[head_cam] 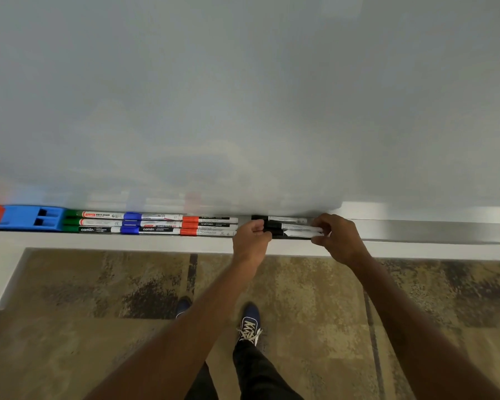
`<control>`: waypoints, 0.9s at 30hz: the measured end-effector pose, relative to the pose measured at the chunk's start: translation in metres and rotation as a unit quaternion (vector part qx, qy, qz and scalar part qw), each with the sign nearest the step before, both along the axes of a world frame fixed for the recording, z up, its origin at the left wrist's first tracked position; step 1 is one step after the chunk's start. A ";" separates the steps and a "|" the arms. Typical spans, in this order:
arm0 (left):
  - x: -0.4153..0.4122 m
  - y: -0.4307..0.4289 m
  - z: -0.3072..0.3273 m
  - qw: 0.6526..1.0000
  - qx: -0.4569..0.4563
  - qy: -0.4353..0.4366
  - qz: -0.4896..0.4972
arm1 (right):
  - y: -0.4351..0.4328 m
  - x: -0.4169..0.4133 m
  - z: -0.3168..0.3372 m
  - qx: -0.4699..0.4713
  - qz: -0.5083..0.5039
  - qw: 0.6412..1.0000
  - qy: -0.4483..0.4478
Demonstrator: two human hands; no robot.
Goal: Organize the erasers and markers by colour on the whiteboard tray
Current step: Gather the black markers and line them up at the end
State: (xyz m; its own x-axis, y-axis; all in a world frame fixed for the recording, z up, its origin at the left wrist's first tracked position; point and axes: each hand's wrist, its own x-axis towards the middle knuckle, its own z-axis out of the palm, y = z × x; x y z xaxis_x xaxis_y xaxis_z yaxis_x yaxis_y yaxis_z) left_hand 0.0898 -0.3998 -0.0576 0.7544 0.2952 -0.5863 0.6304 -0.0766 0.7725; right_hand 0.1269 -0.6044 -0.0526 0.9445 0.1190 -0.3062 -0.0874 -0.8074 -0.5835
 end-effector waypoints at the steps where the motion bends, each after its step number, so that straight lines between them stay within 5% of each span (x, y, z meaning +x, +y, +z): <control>1: 0.000 0.001 -0.001 1.000 -0.007 -0.005 0.009 | -0.001 0.000 0.001 0.006 0.004 1.000 0.002; 10: 0.005 0.008 0.006 0.974 -0.163 -0.020 0.154 | -0.008 -0.005 0.007 0.148 -0.022 0.988 0.029; 19: -0.003 0.007 0.023 0.902 -0.345 -0.027 0.258 | 0.016 -0.022 0.013 0.401 -0.100 0.909 0.061; 27: -0.011 0.010 0.022 0.899 -0.355 -0.024 0.255 | 0.032 -0.026 0.010 0.321 -0.063 0.944 0.043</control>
State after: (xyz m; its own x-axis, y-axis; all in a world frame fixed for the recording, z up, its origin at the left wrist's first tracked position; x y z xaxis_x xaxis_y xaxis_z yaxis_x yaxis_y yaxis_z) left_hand 0.0791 -0.3898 -0.0359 0.6570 0.1738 -0.7336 0.4077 0.7366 0.5397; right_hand 0.1006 -0.5723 -0.0423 0.9389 0.1936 -0.2847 -0.2282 -0.2692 -0.9357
